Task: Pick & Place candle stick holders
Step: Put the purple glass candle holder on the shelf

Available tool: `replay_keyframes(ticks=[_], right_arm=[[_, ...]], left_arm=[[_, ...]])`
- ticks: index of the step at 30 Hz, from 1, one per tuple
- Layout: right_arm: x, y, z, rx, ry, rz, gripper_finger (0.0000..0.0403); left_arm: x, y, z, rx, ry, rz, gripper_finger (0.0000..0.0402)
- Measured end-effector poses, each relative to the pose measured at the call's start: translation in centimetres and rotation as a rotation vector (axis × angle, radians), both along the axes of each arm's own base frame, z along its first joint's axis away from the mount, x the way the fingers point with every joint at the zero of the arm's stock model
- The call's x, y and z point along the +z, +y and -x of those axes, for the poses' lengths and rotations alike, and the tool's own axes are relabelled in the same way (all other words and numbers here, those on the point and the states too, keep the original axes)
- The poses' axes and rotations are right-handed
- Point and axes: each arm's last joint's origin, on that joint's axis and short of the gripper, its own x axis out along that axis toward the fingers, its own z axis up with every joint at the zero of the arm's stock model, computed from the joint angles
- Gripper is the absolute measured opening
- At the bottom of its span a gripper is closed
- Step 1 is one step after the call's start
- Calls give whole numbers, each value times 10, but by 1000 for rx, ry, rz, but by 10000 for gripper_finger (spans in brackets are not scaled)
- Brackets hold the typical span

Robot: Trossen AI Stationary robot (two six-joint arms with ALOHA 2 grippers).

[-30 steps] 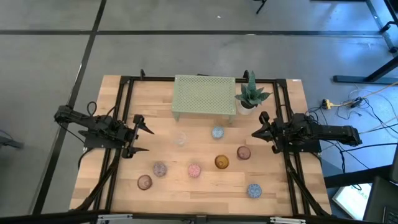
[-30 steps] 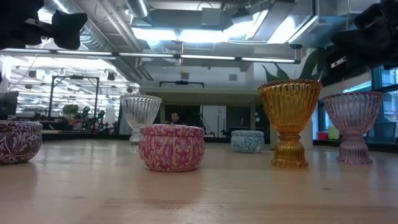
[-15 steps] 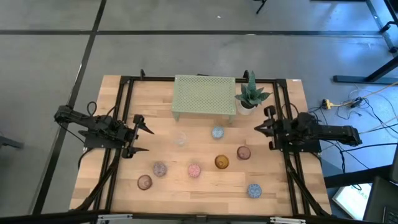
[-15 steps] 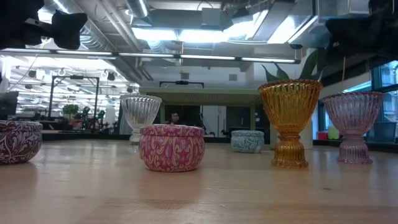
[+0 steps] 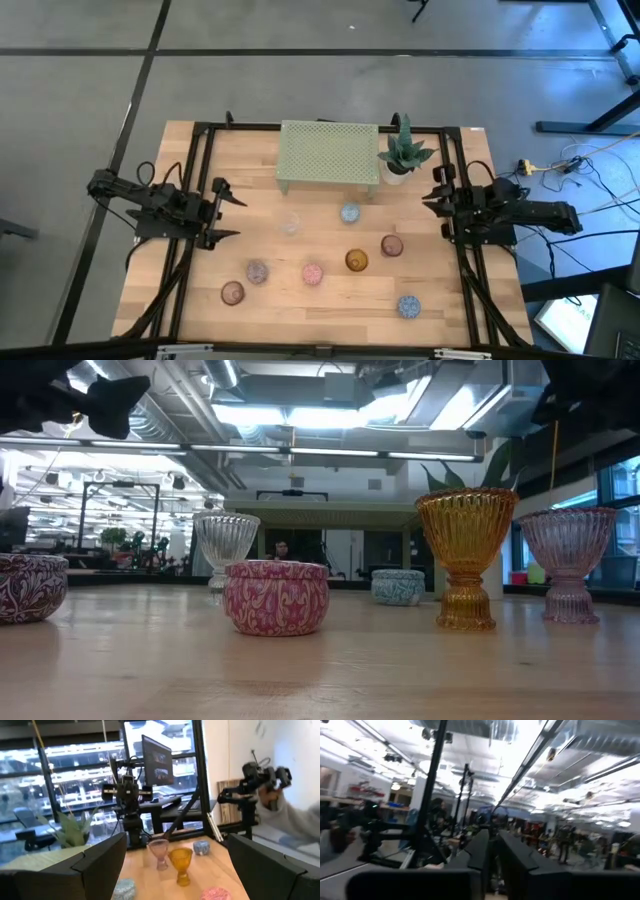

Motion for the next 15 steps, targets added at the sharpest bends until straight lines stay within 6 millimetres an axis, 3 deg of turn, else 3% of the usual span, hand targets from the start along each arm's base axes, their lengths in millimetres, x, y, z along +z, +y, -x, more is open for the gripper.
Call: replay_keyframes(ticks=[9,15], right_arm=[[-11,1,-11,82,214,-117,163],[-14,1,-22,103,278,-192,184]], left_arm=[[14,8,4,257,-139,-44,343],[20,9,7,275,-198,-15,342]])
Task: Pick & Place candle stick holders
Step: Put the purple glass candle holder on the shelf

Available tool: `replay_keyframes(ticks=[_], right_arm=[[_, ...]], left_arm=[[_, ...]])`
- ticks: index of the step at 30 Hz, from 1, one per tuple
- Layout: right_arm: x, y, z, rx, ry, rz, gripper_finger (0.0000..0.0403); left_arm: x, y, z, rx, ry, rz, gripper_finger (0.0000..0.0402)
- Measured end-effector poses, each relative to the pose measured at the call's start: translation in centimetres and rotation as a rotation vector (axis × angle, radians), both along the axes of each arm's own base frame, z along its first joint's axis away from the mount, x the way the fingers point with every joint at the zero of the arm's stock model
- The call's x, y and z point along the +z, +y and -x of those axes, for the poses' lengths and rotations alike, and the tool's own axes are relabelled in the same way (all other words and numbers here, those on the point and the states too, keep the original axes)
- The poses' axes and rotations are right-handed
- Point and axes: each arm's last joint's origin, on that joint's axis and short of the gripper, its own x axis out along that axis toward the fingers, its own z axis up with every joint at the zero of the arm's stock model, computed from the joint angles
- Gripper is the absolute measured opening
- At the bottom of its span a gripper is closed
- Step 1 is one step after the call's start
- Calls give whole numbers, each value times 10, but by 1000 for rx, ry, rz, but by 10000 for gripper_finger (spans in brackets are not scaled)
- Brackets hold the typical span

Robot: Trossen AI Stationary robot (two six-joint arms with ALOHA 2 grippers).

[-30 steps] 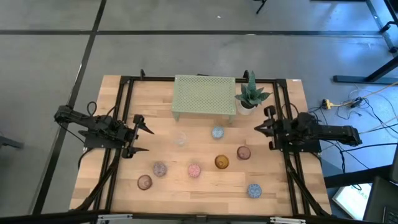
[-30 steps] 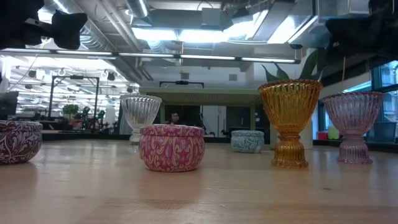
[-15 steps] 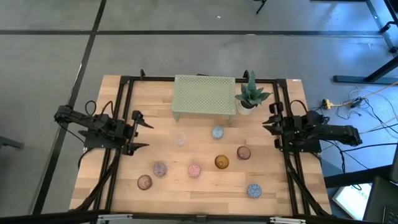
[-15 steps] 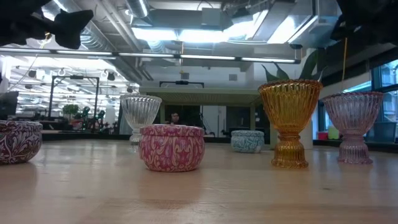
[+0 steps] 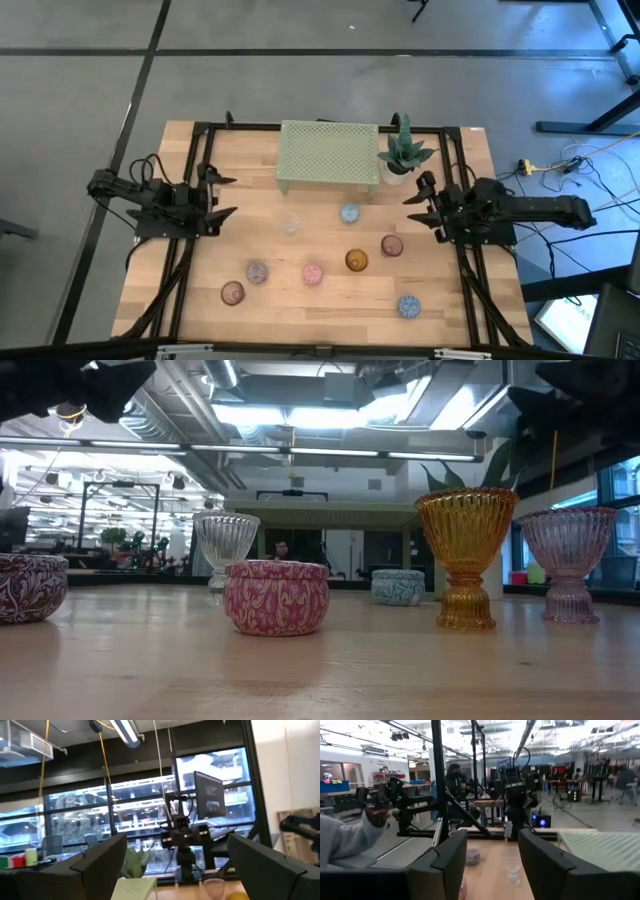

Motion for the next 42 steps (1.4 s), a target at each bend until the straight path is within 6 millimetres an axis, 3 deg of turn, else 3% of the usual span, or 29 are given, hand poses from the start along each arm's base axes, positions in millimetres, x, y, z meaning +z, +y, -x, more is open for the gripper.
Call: replay_keyframes(ticks=[3,8,12,16,25,35,42], right_arm=[[4,1,-4,24,14,0,184],[27,1,-11,30,91,21,184],[50,1,-18,33,262,17,184],[61,1,-24,35,436,6,184],[60,0,-33,33,602,-18,184],[35,0,-45,12,840,-64,184],[22,0,-57,30,920,0,184]], left_arm=[[-1,0,0,38,14,-47,343],[-1,0,0,35,14,-38,343],[-1,1,-1,63,23,-27,343],[0,3,0,102,9,-7,343],[-11,-1,-5,-7,109,67,333],[-10,-6,-9,-182,130,119,195],[7,-9,-16,-194,179,131,188]])
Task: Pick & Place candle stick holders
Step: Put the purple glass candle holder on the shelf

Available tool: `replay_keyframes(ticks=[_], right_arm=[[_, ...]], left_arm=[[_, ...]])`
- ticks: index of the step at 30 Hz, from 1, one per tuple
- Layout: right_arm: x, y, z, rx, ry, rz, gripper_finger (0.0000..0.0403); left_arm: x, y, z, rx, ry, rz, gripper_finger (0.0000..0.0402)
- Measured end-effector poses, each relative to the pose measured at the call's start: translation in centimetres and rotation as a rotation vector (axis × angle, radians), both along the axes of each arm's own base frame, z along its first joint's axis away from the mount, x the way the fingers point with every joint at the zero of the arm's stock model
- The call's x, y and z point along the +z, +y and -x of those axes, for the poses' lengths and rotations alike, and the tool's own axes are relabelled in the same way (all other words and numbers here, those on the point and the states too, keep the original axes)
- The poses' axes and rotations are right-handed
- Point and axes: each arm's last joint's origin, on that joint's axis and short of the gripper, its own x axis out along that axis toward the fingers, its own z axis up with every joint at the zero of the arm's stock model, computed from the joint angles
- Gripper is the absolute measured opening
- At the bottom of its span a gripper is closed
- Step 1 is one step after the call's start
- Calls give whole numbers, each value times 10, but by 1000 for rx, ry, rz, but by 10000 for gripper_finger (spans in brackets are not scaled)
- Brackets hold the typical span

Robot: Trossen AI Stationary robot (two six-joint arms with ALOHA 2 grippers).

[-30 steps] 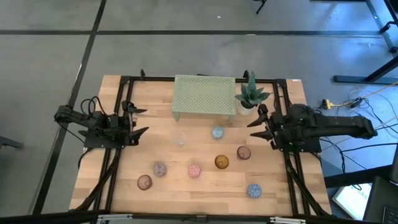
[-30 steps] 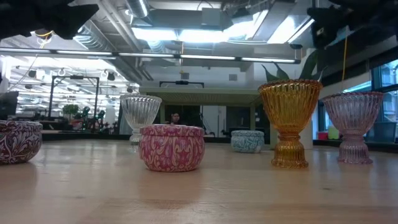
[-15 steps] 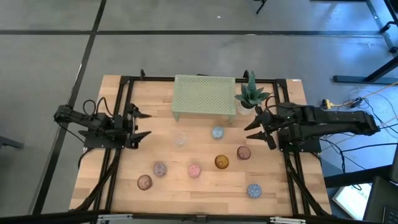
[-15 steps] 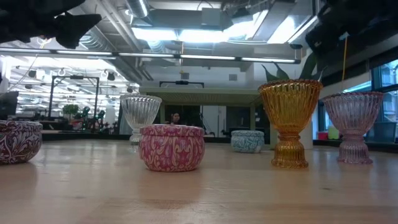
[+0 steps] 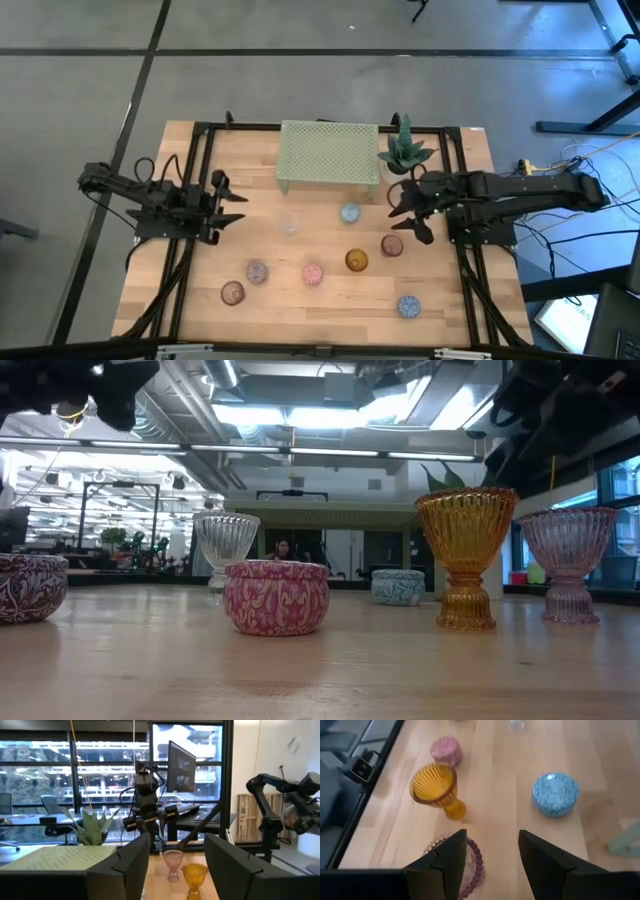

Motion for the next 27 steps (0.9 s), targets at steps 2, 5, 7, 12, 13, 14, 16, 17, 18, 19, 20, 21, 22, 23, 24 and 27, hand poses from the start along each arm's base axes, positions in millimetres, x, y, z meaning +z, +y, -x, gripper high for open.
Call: replay_keyframes(ticks=[2,5,7,12,13,14,16,17,18,19,20,21,22,23,24,27], right_arm=[[-4,1,-3,16,27,-9,184],[-10,7,-8,66,67,-23,184],[-13,13,-10,110,78,-22,184],[-21,23,-13,156,106,94,184],[-22,24,-14,157,111,115,184],[-23,25,-15,162,117,128,184],[-26,28,-16,180,131,138,183],[-28,29,-16,188,143,141,180],[-29,29,-16,192,152,143,175],[-30,30,-16,196,162,145,169],[-32,30,-17,197,175,146,162],[-34,30,-17,196,186,149,154],[-35,30,-18,191,196,157,145],[-36,30,-19,180,204,171,134],[-38,29,-19,172,214,182,123],[-42,29,-20,159,242,202,81]], left_arm=[[8,-1,-3,3,10,-10,196],[20,-2,-9,28,32,-65,205],[27,-3,-13,55,45,-99,209],[32,-4,-21,110,84,-154,209],[30,-5,-23,115,95,-157,209],[29,-5,-24,116,105,-158,209],[28,-6,-26,110,121,-139,209],[27,-6,-27,106,127,-126,209],[26,-6,-28,104,129,-112,209],[26,-7,-29,102,131,-104,209],[26,-7,-29,101,135,-101,209],[25,-7,-30,100,138,-98,209],[25,-7,-30,99,139,-93,209],[25,-7,-30,98,140,-88,209],[25,-7,-30,97,137,-86,210],[27,-7,-30,97,125,-82,210]])
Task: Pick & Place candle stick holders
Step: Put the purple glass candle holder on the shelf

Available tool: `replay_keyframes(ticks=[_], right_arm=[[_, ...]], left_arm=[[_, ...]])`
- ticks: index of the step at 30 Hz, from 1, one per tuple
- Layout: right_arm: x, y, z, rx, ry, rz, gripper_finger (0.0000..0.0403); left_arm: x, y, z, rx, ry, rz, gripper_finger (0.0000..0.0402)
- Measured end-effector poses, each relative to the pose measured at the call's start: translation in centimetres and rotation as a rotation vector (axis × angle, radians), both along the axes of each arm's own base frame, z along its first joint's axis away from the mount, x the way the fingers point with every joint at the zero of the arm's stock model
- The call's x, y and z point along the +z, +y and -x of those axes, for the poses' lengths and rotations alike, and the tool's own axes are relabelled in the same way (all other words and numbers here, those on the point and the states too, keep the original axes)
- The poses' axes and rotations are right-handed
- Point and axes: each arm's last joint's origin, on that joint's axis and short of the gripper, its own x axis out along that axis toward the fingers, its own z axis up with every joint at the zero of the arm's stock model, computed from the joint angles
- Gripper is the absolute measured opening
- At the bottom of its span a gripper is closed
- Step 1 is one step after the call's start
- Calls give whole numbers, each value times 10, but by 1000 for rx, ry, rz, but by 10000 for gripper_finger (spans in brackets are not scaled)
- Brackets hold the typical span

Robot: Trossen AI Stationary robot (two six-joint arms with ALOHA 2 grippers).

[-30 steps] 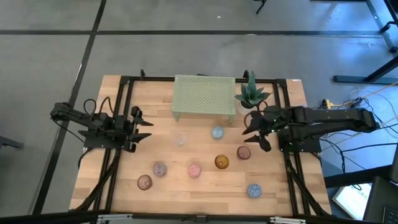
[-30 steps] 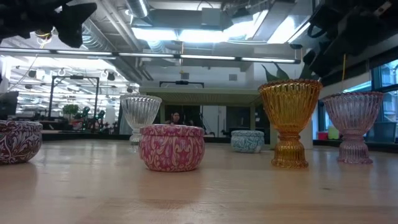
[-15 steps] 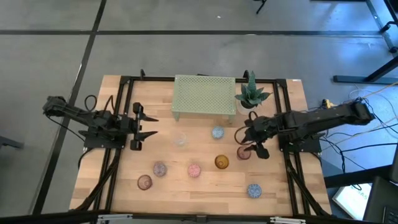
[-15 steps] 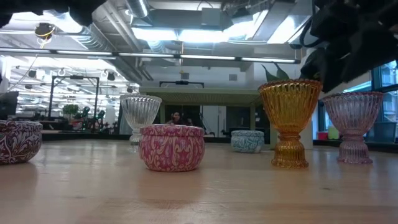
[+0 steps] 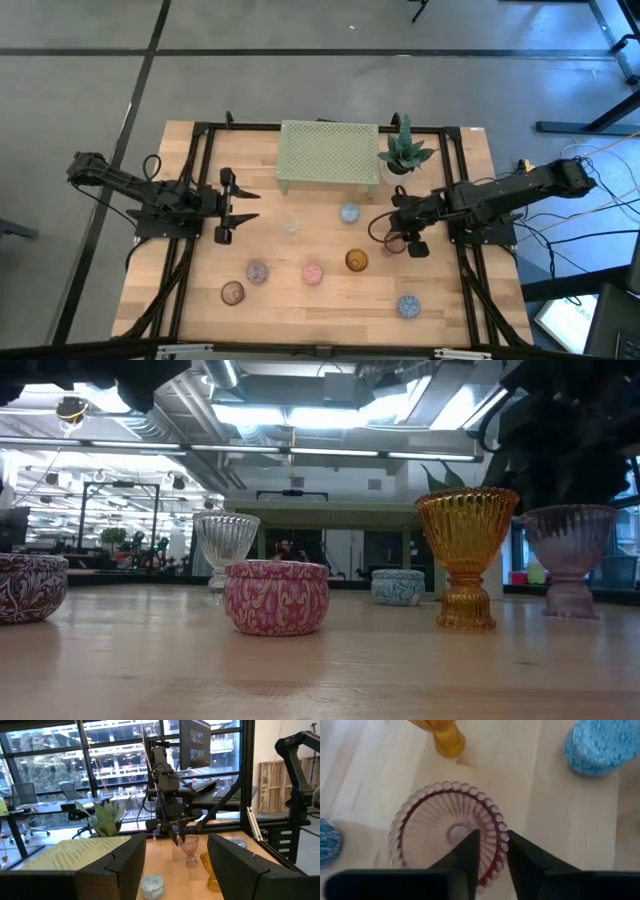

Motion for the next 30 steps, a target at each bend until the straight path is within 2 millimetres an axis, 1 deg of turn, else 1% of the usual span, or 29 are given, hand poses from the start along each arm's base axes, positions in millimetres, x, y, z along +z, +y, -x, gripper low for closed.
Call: replay_keyframes(ticks=[4,7,10,13,16,18,22,25,27,30], right_arm=[[1,1,-2,5,-15,-23,23],[2,1,-2,-2,-14,-32,22],[2,1,-2,-54,4,-60,33],[11,2,-3,-82,34,-94,33],[35,3,-8,-110,37,-113,22],[52,2,-11,-122,39,-86,22],[99,1,-20,-109,-89,-46,22],[131,-5,-25,-130,-132,-20,23],[152,-11,-30,-164,-154,11,30],[175,-22,-41,-175,-127,86,37]], left_arm=[[2,0,0,0,-19,6,210],[2,0,0,-1,-17,6,210],[2,0,0,-1,-17,6,210],[2,0,0,-1,-20,7,210],[2,0,0,-1,-20,6,210],[2,0,0,-1,-20,6,210],[2,0,0,0,-20,7,210],[3,0,1,0,-35,11,210],[4,0,1,0,-38,12,210],[4,0,1,0,-41,13,210]])
